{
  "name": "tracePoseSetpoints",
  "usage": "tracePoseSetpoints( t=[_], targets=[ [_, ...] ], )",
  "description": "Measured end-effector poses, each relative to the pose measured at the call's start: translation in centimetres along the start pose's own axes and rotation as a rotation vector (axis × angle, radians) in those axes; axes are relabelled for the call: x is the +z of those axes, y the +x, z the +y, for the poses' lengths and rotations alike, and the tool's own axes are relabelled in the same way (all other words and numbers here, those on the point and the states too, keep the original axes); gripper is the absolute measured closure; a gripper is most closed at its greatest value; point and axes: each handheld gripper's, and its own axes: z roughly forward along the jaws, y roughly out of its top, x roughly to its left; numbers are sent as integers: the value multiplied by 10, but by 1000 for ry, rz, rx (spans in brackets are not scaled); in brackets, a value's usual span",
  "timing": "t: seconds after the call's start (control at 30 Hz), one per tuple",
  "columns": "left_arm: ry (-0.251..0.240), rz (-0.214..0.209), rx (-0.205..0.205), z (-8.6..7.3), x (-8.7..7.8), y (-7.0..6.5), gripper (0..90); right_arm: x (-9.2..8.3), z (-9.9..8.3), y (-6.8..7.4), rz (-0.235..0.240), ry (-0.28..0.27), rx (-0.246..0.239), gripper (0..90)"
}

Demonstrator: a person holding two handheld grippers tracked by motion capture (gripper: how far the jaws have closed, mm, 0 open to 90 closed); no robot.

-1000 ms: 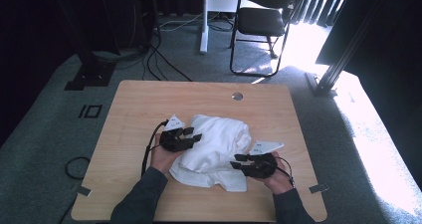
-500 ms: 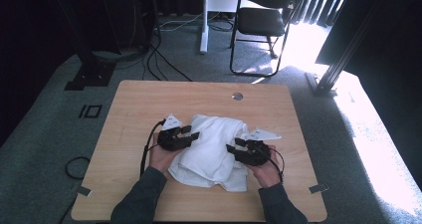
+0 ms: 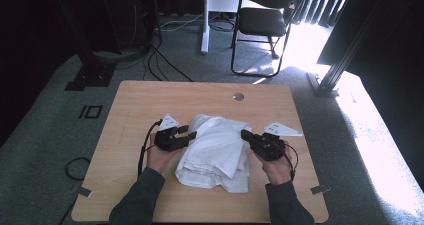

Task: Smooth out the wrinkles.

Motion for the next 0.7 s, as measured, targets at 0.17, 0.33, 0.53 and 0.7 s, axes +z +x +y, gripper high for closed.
tracePoseSetpoints(
  t=[0.17,0.33,0.53,0.7],
  targets=[
    [12,0,8,-1,2,-1,538,-1,-26,-22,-113,132,20,875],
    [30,-12,24,-3,6,-5,538,-14,-44,-24,-139,147,17,695],
    [27,-18,24,-1,12,-10,538,-13,-49,7,4,95,-3,519],
    [23,-27,29,0,14,-13,538,12,-54,18,-34,169,-51,657]
  ],
)
